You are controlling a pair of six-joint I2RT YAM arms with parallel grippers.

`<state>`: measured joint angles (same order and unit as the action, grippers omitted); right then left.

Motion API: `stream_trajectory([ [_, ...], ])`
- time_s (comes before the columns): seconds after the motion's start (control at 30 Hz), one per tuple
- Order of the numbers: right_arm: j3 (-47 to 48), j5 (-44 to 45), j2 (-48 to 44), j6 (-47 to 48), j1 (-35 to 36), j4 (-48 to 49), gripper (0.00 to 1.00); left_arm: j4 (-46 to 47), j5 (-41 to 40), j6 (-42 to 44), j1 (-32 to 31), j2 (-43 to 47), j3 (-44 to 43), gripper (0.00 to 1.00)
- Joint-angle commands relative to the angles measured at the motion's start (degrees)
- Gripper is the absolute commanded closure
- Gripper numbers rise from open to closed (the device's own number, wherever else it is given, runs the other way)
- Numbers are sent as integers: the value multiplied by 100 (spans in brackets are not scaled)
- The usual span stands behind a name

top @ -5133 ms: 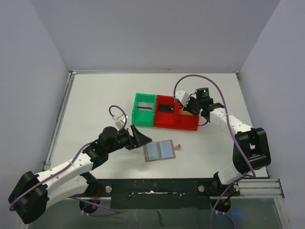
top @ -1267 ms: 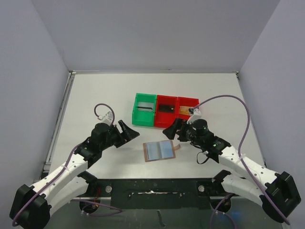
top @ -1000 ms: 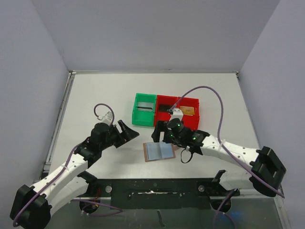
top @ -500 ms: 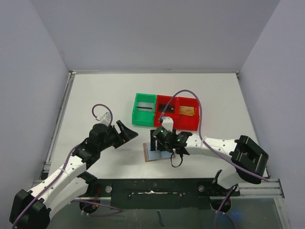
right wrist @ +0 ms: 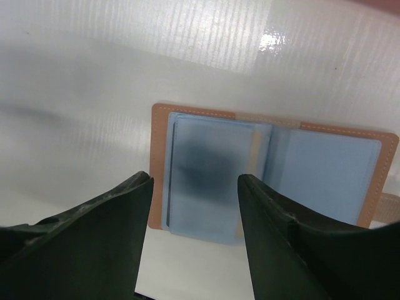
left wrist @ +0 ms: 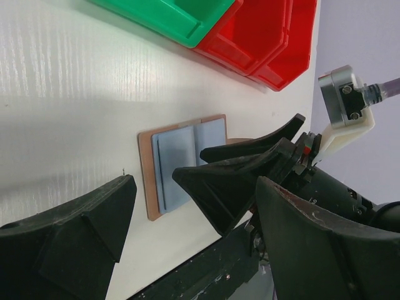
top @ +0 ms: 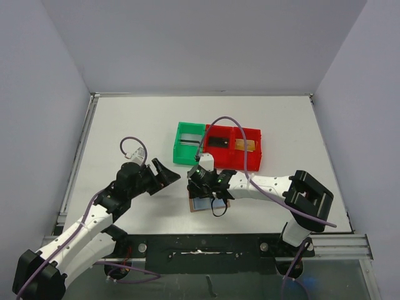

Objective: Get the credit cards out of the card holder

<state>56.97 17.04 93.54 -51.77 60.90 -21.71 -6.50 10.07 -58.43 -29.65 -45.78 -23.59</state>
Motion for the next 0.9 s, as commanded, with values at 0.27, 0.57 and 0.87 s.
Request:
stream_trajectory([
  [0.27, 143, -42, 374, -168, 40, -84, 52, 151, 53, -54, 38, 99, 2, 24],
  [0.57, 136, -30, 600, -366, 6, -333, 40, 282, 169, -131, 38, 85, 97, 24],
  [0.87, -432, -685, 290, -351, -221, 509, 64, 390, 253, -151, 38, 42, 127, 24],
])
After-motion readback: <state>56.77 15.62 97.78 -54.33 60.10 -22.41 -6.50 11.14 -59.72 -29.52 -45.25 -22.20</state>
